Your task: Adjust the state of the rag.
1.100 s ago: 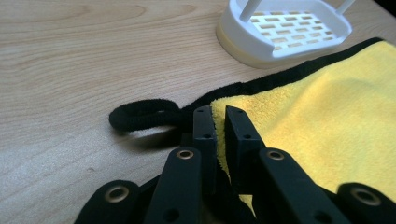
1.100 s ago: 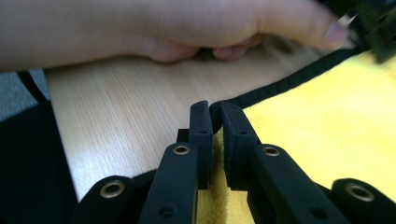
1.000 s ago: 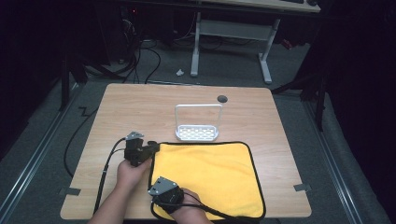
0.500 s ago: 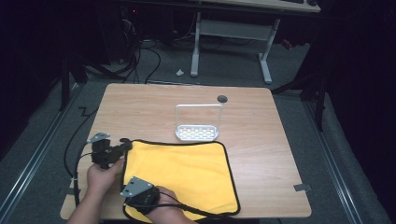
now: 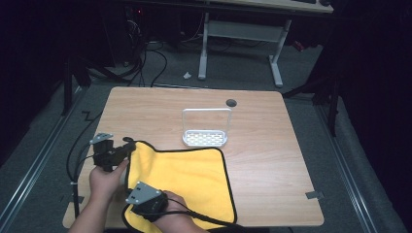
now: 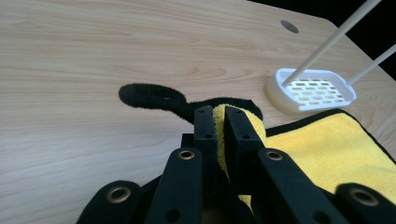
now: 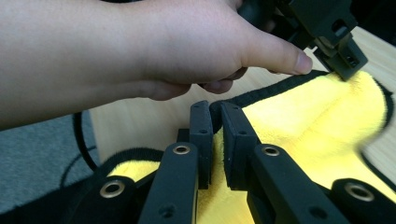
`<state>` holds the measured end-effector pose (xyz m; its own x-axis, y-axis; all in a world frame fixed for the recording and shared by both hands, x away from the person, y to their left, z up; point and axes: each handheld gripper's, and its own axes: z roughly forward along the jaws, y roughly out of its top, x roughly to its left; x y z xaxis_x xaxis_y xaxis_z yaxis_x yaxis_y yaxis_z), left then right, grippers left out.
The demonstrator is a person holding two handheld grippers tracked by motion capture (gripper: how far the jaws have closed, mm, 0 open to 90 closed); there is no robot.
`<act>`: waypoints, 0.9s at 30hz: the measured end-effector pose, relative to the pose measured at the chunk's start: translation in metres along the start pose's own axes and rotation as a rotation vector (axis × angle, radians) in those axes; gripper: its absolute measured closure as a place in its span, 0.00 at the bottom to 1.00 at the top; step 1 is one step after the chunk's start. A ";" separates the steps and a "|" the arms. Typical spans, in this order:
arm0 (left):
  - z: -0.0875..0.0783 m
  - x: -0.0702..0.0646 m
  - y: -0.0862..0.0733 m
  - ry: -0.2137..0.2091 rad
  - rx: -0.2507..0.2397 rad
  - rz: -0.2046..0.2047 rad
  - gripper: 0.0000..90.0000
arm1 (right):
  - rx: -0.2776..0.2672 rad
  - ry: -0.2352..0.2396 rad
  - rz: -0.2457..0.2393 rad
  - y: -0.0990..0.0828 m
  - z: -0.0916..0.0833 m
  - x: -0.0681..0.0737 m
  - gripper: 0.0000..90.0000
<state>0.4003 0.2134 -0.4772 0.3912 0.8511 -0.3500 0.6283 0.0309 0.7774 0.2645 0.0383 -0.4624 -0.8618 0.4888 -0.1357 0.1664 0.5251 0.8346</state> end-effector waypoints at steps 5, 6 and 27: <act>0.023 -0.032 0.003 -0.008 0.016 0.013 0.93 | 0.016 -0.067 0.025 -0.026 -0.034 -0.021 0.94; 0.028 -0.038 0.002 -0.012 0.021 0.020 0.93 | 0.016 -0.067 0.025 -0.026 -0.034 -0.021 0.94; 0.087 -0.128 -0.002 -0.036 0.048 0.096 0.93 | 0.078 -0.208 0.155 -0.110 -0.114 -0.071 0.93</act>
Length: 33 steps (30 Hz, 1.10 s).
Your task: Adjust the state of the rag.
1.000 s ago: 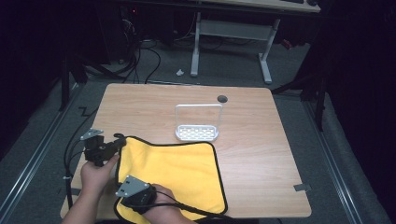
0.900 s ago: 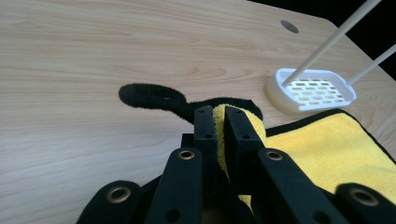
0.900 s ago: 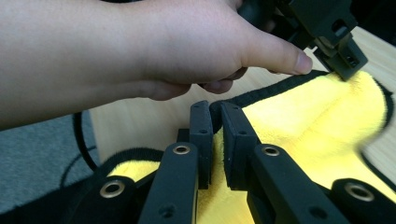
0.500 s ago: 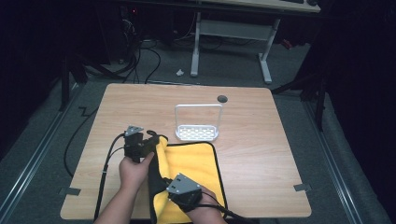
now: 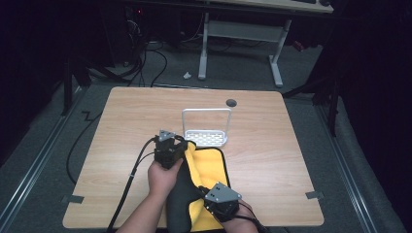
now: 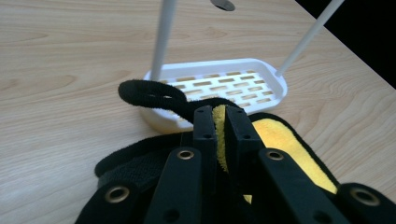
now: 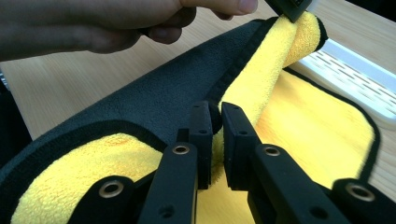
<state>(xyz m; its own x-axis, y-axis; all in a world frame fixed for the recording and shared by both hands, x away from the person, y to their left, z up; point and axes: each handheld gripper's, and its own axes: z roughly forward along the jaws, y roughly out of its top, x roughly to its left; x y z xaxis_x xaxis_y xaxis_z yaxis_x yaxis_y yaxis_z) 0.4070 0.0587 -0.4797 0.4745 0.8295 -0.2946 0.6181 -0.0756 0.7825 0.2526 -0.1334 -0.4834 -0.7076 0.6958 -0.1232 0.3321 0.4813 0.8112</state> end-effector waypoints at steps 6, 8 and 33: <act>0.016 -0.021 0.004 0.004 0.021 0.025 0.92 | 0.028 -0.020 0.004 -0.015 -0.008 -0.011 0.93; 0.022 -0.026 0.004 0.004 0.026 0.027 0.92 | 0.038 -0.022 0.014 -0.018 -0.009 -0.013 0.93; 0.055 -0.060 -0.001 -0.032 0.055 0.066 0.88 | 0.076 -0.071 0.143 -0.056 -0.026 -0.042 0.91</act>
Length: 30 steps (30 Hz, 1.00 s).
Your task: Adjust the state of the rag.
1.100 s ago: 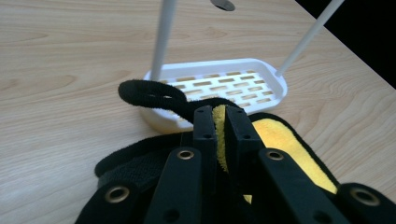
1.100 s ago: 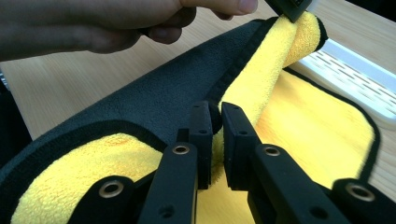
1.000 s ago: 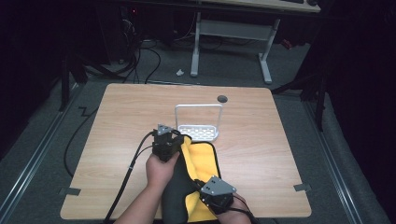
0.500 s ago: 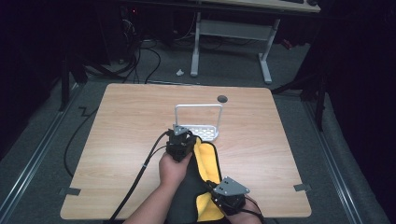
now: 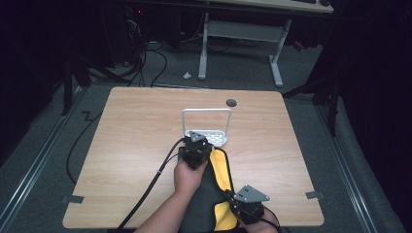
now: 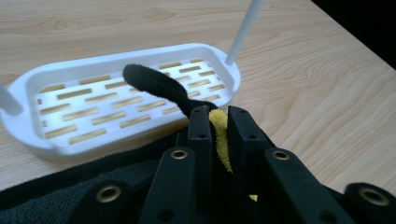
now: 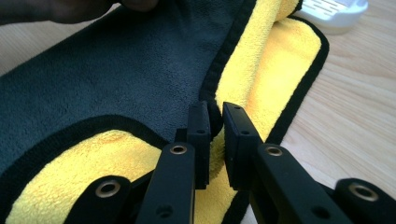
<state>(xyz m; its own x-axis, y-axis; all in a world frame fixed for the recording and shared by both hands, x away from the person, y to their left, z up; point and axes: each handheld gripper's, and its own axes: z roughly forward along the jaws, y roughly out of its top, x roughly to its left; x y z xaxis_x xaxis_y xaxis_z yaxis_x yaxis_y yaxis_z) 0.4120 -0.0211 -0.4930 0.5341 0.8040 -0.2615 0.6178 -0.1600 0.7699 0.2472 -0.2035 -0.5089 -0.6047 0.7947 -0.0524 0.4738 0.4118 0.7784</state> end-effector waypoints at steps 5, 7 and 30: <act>-0.005 -0.002 0.001 -0.080 -0.018 -0.013 0.66 | -0.010 -0.015 0.044 -0.004 -0.008 -0.009 0.82; -0.008 -0.002 0.002 -0.085 -0.026 -0.007 0.62 | -0.020 -0.022 0.046 -0.003 -0.010 -0.010 0.79; -0.091 0.022 -0.094 -0.098 0.050 0.118 0.61 | -0.025 -0.075 0.027 0.015 0.008 -0.018 0.89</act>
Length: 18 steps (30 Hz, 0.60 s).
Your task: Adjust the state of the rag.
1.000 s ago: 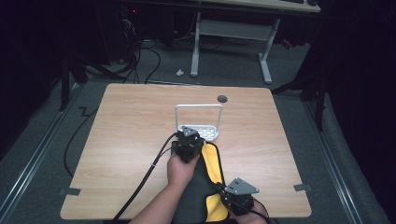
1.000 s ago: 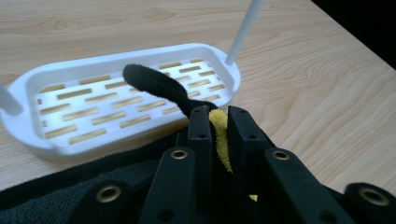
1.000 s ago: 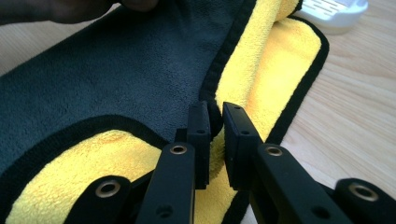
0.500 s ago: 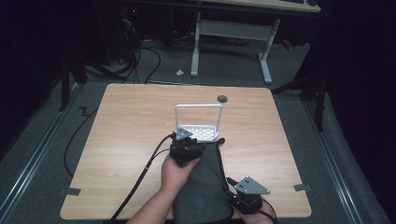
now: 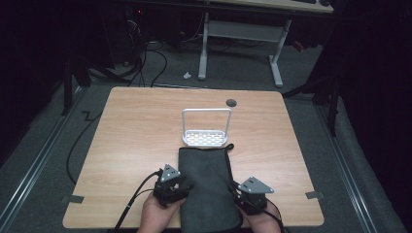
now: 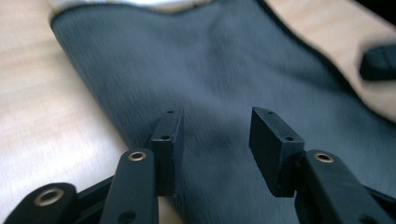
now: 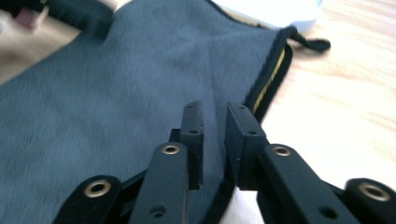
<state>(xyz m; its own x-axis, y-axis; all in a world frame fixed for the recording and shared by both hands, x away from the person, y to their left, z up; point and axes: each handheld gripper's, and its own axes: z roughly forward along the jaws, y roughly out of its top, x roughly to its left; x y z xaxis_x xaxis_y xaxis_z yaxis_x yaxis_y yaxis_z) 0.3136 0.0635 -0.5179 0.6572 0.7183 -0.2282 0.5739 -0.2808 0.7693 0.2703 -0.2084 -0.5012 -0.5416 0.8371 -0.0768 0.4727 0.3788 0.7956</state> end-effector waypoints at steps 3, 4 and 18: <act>0.002 -0.003 -0.004 0.022 0.029 0.051 0.61 | 0.030 -0.016 0.011 0.016 0.024 -0.005 0.89; 0.006 -0.003 -0.005 0.030 0.057 0.072 0.61 | 0.040 -0.021 0.021 0.019 0.033 -0.007 0.89; -0.016 -0.008 -0.027 -0.020 0.081 0.096 0.61 | 0.121 0.036 0.057 -0.004 0.033 -0.013 0.85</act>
<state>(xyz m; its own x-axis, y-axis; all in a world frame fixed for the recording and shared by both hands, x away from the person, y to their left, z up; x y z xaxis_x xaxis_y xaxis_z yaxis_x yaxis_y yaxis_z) 0.2856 0.0754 -0.5272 0.7204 0.6728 -0.1682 0.5447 -0.3988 0.7377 0.2984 -0.2073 -0.5237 -0.5348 0.8449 -0.0101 0.5829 0.3776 0.7194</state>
